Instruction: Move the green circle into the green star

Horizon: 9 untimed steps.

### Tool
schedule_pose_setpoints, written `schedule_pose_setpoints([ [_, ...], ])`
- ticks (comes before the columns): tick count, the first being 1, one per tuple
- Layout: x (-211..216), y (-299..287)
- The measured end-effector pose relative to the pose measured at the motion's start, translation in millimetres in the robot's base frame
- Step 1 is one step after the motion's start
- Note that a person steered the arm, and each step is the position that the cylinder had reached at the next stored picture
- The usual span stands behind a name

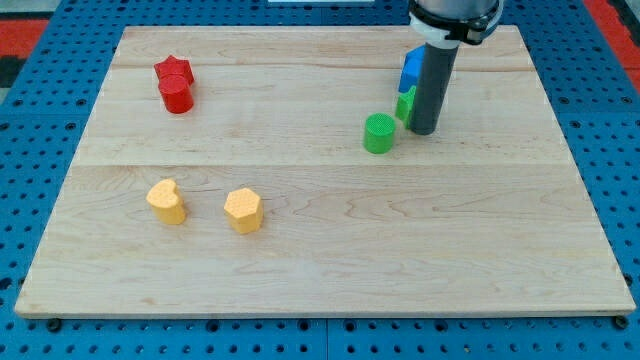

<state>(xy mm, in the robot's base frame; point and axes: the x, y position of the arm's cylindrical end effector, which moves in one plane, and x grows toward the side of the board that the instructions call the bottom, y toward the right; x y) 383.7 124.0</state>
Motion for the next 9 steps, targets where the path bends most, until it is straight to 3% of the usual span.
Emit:
schedule_pose_setpoints([
  [1, -3.3, 8.7],
  [2, 32.0, 24.4],
  [4, 77.3, -14.8],
  [6, 80.8, -52.0],
  [8, 52.0, -43.2],
  [9, 54.1, -90.5],
])
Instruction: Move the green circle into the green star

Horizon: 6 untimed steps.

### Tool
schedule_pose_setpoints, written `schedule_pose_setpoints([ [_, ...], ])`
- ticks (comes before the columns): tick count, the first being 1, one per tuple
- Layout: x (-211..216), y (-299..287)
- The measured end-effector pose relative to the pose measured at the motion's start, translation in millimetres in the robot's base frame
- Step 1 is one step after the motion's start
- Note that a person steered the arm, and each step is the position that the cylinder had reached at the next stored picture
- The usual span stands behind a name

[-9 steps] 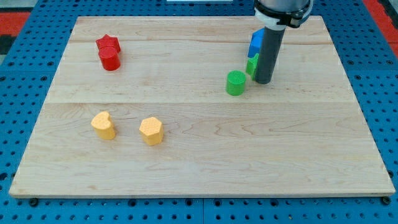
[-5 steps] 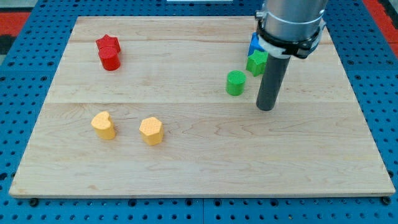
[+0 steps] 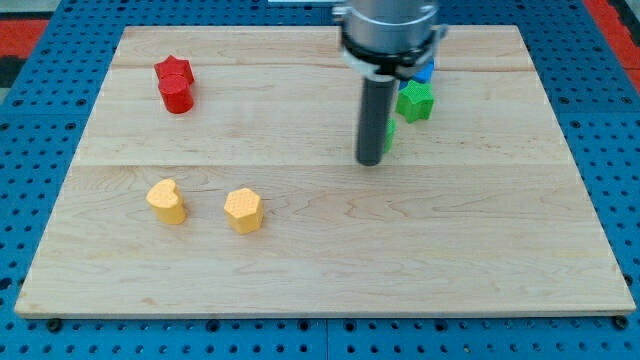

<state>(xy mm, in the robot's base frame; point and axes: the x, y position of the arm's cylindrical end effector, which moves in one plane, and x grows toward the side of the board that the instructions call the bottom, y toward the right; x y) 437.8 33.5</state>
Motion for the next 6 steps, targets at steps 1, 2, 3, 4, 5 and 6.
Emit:
schedule_pose_setpoints([
  [1, -37.3, 25.3],
  [2, -50.4, 54.6],
  [3, -44.8, 52.8],
  [4, 24.1, 49.8],
  [5, 69.0, 37.9],
  [6, 109.1, 12.1],
])
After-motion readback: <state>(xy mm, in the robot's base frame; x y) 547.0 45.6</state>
